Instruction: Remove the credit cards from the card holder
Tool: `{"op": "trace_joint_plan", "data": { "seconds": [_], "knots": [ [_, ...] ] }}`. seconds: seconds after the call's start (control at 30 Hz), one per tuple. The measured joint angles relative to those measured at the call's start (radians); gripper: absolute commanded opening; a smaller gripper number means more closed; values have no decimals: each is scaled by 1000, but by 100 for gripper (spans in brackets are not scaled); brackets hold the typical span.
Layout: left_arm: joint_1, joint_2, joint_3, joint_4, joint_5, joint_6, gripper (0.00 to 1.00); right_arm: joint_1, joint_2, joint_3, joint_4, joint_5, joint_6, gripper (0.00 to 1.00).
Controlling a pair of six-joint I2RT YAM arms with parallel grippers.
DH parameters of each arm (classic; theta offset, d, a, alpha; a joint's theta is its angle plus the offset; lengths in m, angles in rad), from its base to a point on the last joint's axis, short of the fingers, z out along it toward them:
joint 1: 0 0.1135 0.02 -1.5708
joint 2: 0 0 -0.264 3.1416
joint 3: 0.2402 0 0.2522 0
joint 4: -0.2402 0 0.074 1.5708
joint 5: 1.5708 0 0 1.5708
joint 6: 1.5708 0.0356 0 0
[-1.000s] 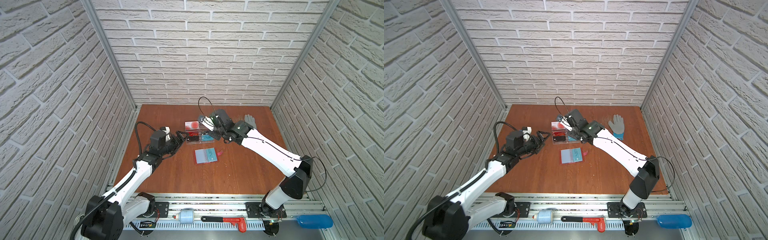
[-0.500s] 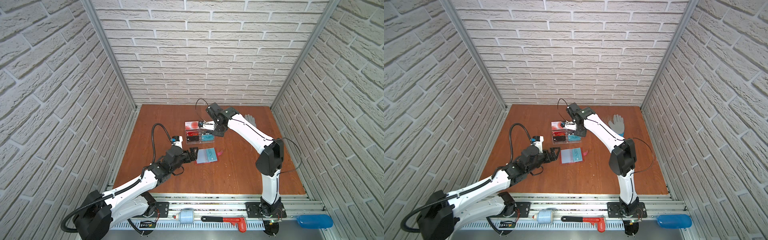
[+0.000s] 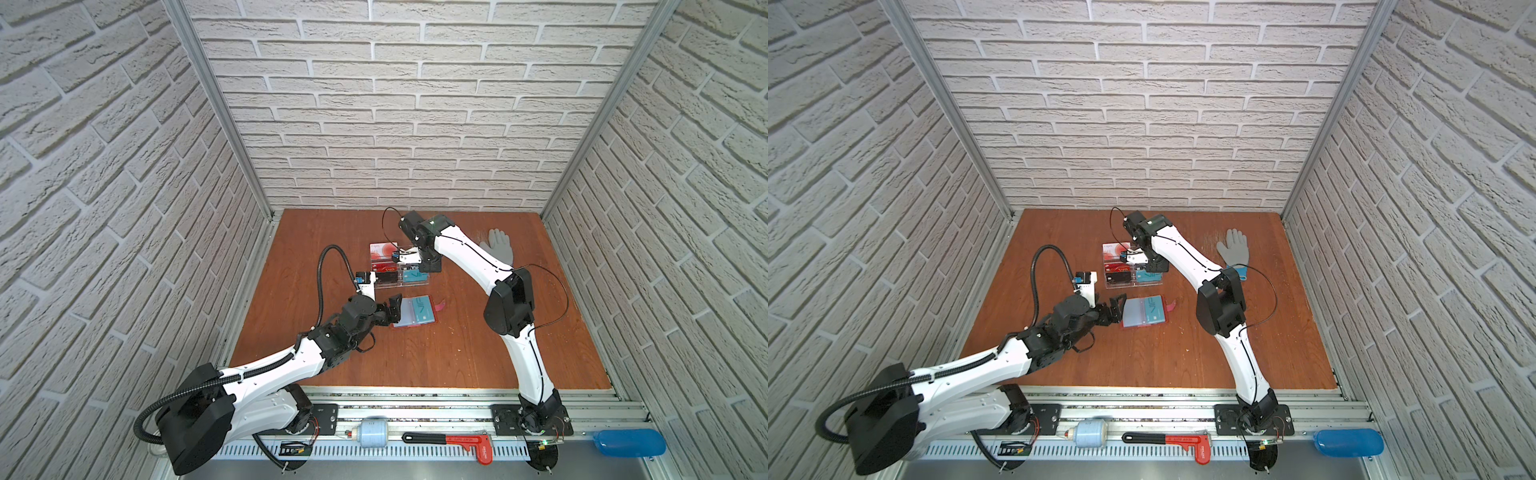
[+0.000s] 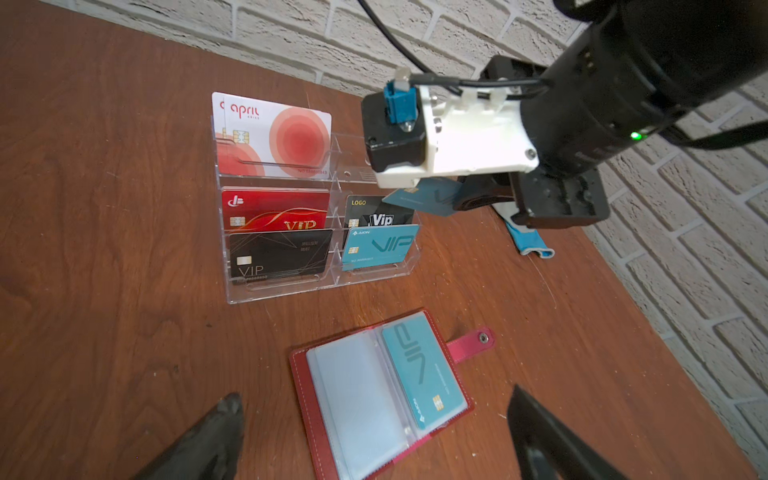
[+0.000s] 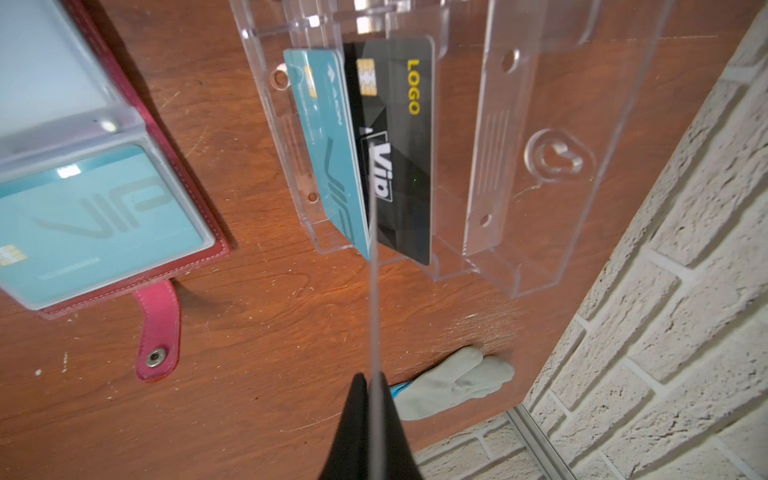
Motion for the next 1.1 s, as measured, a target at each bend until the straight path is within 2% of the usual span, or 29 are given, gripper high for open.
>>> {"op": "trace_joint_plan", "data": {
  "seconds": [0.37,1.1],
  "knots": [
    [-4,75,0,76,-28,40,98,24,85,54,-35,6,-12,5],
    [-4,79,0,84,-56,53,98,33,132,26,8,31,-48,5]
  ]
}}
